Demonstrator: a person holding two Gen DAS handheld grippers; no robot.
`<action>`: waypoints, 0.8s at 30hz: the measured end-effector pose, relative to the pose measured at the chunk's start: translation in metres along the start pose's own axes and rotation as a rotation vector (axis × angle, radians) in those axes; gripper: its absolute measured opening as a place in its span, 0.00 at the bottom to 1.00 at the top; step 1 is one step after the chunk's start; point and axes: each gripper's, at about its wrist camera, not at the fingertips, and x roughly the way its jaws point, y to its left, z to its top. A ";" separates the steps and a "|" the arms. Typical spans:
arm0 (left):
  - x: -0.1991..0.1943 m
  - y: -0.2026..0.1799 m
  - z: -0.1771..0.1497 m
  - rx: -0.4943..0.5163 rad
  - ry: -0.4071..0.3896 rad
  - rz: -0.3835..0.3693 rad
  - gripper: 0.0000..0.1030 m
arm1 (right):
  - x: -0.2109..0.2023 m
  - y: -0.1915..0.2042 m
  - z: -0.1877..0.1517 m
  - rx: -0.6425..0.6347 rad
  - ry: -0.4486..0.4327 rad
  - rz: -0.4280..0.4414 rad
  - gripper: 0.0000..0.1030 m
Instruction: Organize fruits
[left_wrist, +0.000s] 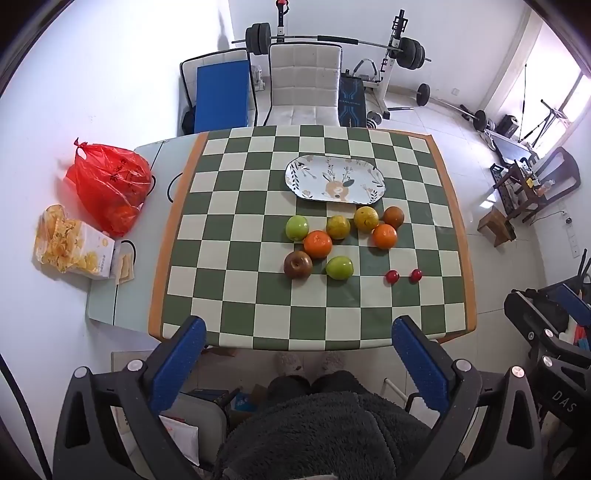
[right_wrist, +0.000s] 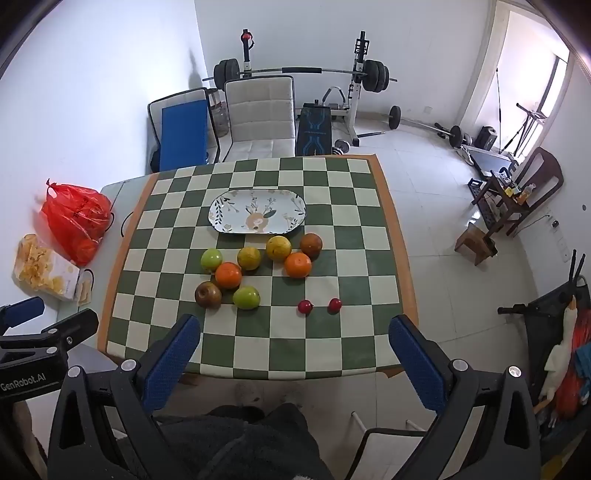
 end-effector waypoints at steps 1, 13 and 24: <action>0.000 0.000 0.000 -0.001 -0.001 0.000 1.00 | 0.000 0.000 0.000 0.000 0.000 -0.001 1.00; 0.000 -0.001 -0.001 0.004 0.003 -0.005 1.00 | -0.001 -0.002 0.002 0.011 0.005 0.018 1.00; 0.001 0.000 0.000 0.002 0.003 -0.004 1.00 | 0.001 -0.003 0.005 0.017 0.005 0.020 1.00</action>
